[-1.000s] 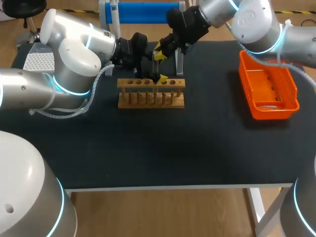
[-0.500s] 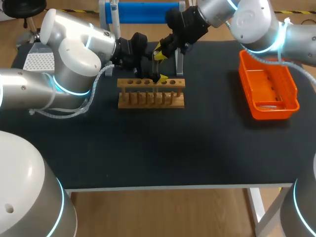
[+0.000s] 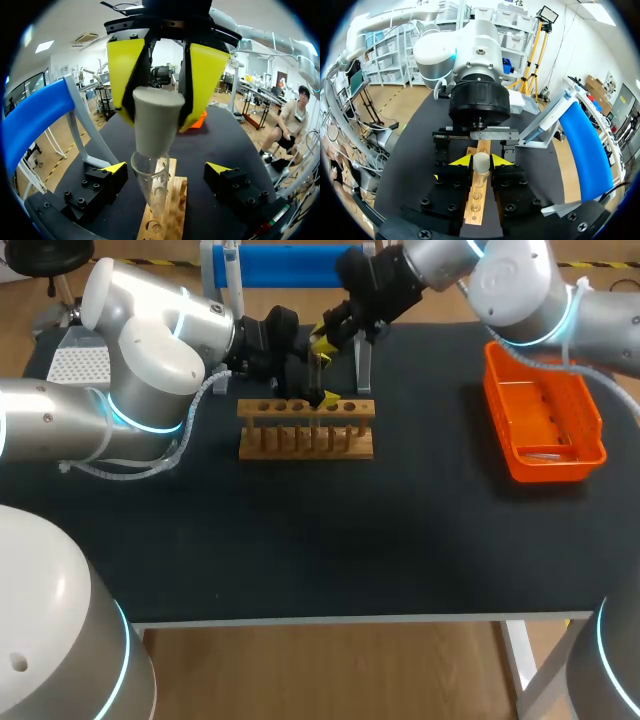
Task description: Invert the test tube, pick up the pipette, mount the tip to pipette, aspirate from beaker and dispense into the tube, eject the tip, return the pipette, and cap with the stopper.
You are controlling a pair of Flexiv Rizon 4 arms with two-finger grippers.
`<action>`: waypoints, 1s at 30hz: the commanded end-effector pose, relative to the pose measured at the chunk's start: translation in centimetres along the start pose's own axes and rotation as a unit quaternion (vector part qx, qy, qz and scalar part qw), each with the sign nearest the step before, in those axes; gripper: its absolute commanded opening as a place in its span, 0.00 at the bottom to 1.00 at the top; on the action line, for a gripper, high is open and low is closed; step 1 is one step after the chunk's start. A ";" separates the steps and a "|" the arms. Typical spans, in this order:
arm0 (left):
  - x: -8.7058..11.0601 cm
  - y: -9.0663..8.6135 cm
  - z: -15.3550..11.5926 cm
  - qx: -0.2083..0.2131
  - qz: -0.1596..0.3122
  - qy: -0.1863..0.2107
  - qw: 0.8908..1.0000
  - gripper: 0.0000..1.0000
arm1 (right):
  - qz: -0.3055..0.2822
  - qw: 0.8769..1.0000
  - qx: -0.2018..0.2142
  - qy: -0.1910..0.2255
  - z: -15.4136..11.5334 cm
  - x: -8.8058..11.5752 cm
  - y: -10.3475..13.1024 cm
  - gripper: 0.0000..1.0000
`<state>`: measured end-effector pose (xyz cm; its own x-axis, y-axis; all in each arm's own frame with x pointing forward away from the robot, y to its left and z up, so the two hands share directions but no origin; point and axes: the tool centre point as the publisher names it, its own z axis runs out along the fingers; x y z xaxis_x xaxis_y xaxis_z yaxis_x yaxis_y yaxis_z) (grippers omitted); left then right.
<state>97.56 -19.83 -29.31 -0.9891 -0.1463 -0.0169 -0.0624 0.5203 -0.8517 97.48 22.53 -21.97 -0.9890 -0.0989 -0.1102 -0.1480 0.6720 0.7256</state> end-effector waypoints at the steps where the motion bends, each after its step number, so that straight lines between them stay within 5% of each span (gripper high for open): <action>1: -0.1 0.0 0.0 0.000 0.000 0.001 1.000 1.00 | -0.001 1.000 0.003 0.000 -0.3 0.1 0.1 0.00; 30: -0.1 0.0 0.0 0.000 0.000 0.001 1.000 1.00 | -0.004 1.000 0.029 0.009 0.9 0.3 -1.0 0.00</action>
<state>97.56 -19.83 -29.31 -0.9891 -0.1463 -0.0169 -0.0624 0.5204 -0.8517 97.28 22.46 -22.97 -0.9875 -0.1147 -0.1079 -0.1574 0.7069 0.6895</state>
